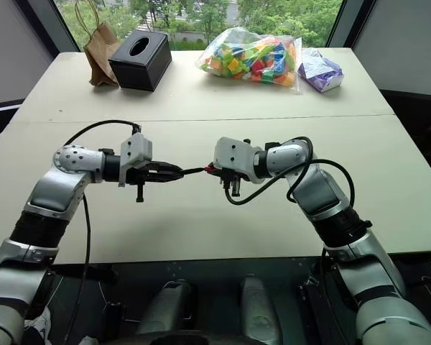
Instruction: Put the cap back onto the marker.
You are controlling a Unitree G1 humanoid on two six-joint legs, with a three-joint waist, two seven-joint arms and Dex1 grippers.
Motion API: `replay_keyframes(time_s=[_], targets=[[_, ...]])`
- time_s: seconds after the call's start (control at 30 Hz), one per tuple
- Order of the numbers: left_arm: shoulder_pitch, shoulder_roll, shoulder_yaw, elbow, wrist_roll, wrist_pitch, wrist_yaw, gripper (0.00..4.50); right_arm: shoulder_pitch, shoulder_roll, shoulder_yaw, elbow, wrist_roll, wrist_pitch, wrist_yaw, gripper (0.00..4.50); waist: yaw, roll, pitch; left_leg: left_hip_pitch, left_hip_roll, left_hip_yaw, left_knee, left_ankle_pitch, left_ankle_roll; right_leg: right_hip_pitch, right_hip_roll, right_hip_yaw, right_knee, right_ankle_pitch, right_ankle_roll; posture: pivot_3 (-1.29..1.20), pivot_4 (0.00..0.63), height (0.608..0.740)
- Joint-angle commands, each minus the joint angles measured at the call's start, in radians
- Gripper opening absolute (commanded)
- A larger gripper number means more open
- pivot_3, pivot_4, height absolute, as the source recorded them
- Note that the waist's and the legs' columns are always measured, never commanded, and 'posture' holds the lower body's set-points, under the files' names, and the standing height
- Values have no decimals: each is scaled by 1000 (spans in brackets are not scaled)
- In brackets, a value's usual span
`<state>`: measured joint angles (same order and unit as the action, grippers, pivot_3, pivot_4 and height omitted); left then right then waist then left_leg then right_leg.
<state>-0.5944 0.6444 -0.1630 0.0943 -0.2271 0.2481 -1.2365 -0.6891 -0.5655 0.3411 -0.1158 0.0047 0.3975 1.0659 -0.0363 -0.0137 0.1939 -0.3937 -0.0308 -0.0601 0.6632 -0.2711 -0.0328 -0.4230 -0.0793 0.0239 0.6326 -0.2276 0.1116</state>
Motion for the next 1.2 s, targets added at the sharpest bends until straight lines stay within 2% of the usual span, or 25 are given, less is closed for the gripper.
replay_keyframes(time_s=[0.03, 0.7, 1.2], targets=[[-19, 4, 8, -33, -7, -16, -5, 0, -31, 4, 3, -42, 16, -22, 19, 51, 0, 0, 0, 0, 0, 0, 0, 0, 0, 0, 0, 0, 0, 0, 0, 0, 150, 740], [-42, 10, 21, -59, -65, 63, -44, 0, -48, 21, 29, -69, 45, -87, 125, 51, -2, 0, 0, 0, 0, 0, 0, 0, 0, 0, 0, 0, 0, 0, 0, 0, 150, 740], [-48, -4, -5, -71, -38, 21, -53, 0, -69, 61, 34, -68, 76, -60, 182, 51, -2, 0, 0, 0, 0, 0, 0, 0, 0, 0, 0, 0, 0, 0, 0, 0, 150, 740]])
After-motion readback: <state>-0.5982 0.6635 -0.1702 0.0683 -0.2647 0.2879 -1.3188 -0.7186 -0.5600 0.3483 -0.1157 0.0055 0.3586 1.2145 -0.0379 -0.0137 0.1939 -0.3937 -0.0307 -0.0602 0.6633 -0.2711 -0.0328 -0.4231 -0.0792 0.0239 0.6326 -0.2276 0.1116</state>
